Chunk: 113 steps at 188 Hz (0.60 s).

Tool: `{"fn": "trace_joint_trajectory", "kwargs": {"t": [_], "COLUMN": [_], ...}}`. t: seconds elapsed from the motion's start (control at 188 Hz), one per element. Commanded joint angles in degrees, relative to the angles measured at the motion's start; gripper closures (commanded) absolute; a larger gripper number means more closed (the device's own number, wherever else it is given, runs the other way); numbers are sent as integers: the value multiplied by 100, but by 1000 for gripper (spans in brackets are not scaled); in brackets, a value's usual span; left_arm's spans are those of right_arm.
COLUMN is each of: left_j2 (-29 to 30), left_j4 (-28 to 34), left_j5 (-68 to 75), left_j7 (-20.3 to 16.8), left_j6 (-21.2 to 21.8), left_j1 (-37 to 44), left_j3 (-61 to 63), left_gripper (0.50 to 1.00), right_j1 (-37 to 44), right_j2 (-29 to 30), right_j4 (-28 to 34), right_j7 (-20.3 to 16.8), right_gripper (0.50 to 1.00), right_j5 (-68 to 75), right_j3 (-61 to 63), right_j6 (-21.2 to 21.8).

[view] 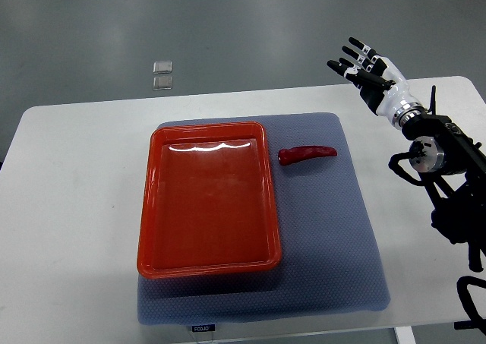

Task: Place red pepper on red tray
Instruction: 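Move the open right hand down toward the red pepper beside the tray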

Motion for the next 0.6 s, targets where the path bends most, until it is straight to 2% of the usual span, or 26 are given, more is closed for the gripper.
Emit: {"fn": "trace_joint_trajectory", "kwargs": {"t": [0.0,0.473,0.596], "left_j2": [0,0,0], "left_j4": [-22,-22,-22], "left_j5": [1,1,1], "left_j7": [0,0,0], "left_j6": [-4,4,-4], "left_j1": [0,0,0], "left_j3": [0,0,0], "left_gripper": [500,500,500], "right_j1": [18,27,62], "right_j2": [-53,-123,-290], "right_j4": [-13,-13,-13], "right_j7": [-4,22,320], "right_gripper": [581,587,587], "right_j5": [-123,-1398,-2056], "right_j3": [-121,-447,-763], "right_j6": [74,646,892]}}
